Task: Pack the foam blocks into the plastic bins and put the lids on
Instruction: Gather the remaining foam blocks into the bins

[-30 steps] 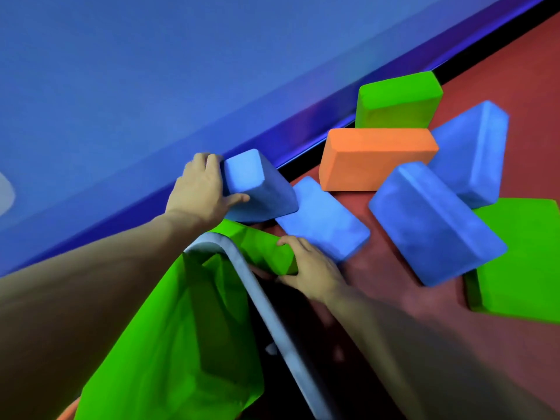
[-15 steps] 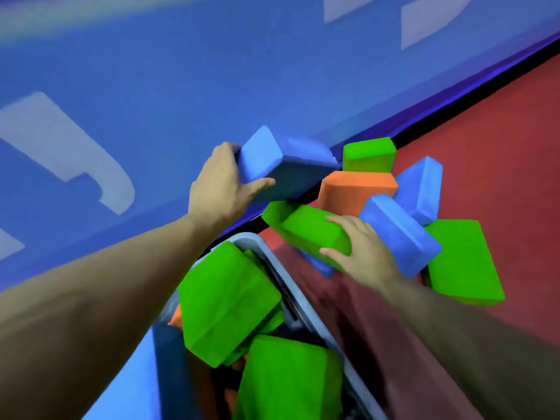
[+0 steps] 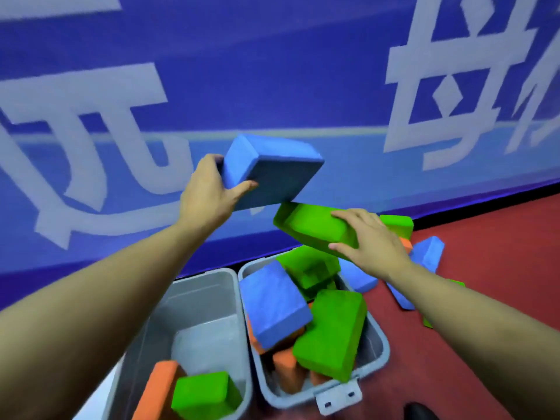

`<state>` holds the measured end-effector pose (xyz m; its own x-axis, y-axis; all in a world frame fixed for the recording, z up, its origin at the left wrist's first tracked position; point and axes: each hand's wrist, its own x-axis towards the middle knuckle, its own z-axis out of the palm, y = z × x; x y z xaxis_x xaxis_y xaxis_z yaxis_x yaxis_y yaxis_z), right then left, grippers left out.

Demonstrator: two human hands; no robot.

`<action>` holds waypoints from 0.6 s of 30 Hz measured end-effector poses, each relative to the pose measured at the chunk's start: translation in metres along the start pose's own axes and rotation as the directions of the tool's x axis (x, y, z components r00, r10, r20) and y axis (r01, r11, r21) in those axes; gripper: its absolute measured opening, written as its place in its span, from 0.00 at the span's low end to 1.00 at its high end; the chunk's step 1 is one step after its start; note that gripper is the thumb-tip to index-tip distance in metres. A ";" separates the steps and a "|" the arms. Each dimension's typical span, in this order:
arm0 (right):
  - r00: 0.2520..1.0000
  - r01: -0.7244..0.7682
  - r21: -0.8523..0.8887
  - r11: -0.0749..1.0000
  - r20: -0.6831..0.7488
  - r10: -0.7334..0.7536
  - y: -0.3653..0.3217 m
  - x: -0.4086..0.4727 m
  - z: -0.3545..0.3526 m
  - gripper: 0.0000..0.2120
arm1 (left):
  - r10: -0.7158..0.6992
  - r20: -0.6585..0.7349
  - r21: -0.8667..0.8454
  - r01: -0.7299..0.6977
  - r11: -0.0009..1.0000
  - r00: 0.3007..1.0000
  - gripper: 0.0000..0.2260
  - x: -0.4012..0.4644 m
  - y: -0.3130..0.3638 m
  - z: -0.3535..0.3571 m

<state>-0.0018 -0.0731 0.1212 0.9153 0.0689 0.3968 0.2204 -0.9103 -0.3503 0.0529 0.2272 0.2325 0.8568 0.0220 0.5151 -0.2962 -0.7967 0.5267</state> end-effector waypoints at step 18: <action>0.834 0.210 -0.047 0.977 0.530 -0.153 -0.243 0.021 0.249 0.31 | -0.601 -0.055 0.270 0.592 0.759 0.797 0.34 -0.136 -0.351 -0.090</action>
<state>0.0482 0.2517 0.0035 0.9082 0.4134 -0.0650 0.3912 -0.8939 -0.2187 0.0029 0.5580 0.0386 0.8378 0.5300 0.1312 0.3961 -0.7554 0.5220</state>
